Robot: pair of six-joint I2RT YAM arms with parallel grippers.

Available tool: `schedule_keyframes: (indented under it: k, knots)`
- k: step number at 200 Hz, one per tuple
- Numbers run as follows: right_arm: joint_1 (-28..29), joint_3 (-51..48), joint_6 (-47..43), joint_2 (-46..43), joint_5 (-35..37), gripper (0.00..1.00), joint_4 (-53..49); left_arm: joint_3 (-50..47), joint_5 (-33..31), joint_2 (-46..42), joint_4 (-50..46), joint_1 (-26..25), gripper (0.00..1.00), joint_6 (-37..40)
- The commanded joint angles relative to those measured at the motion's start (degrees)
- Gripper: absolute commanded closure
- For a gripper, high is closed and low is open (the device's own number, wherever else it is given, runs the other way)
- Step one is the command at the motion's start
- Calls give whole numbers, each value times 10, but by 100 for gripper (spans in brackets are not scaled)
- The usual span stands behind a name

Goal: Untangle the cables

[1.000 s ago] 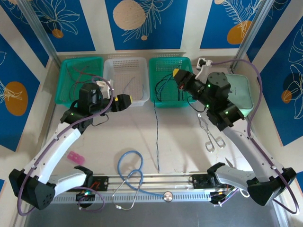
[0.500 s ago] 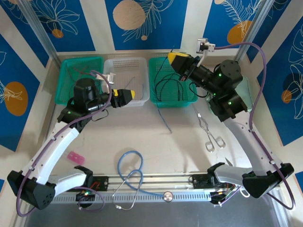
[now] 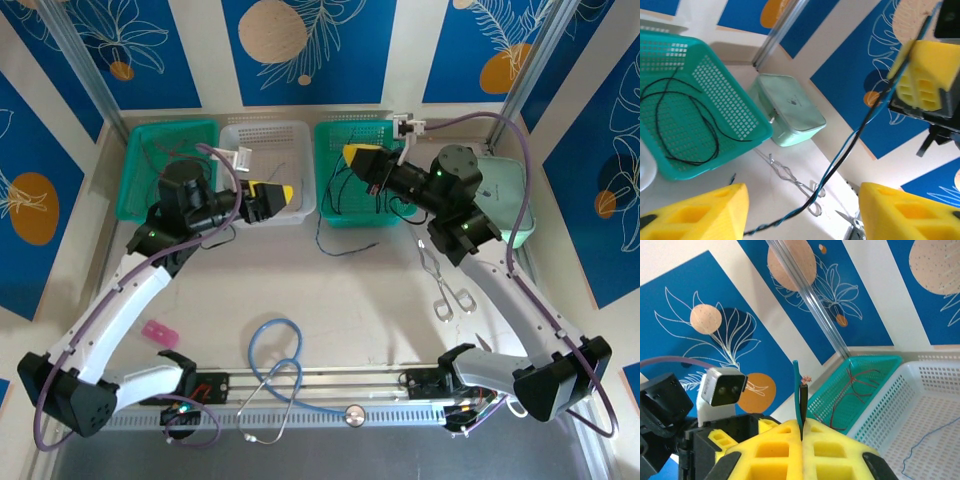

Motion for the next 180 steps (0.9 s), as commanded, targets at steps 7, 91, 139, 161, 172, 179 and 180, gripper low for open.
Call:
schedule_keyframes:
  k: [7,91,139,161,172,179,180]
  knots:
    - [8,-5,-13,-16,-17,100,6,38,28,22,57,-27,44,-5]
    - [30,5,-21,-15,-91,100,19,89,61,81,69,-73,67,-2]
    - [32,23,-26,-10,-98,100,11,85,50,81,49,-93,78,17]
    - [32,24,-28,-10,-100,100,13,81,44,80,54,-95,77,15]
    - [32,24,-26,-7,-102,100,13,83,45,81,58,-95,76,13]
    - [32,24,-26,-6,-106,100,13,84,46,81,62,-94,76,11]
    - [32,24,-25,-6,-106,100,13,84,46,81,62,-95,75,10]
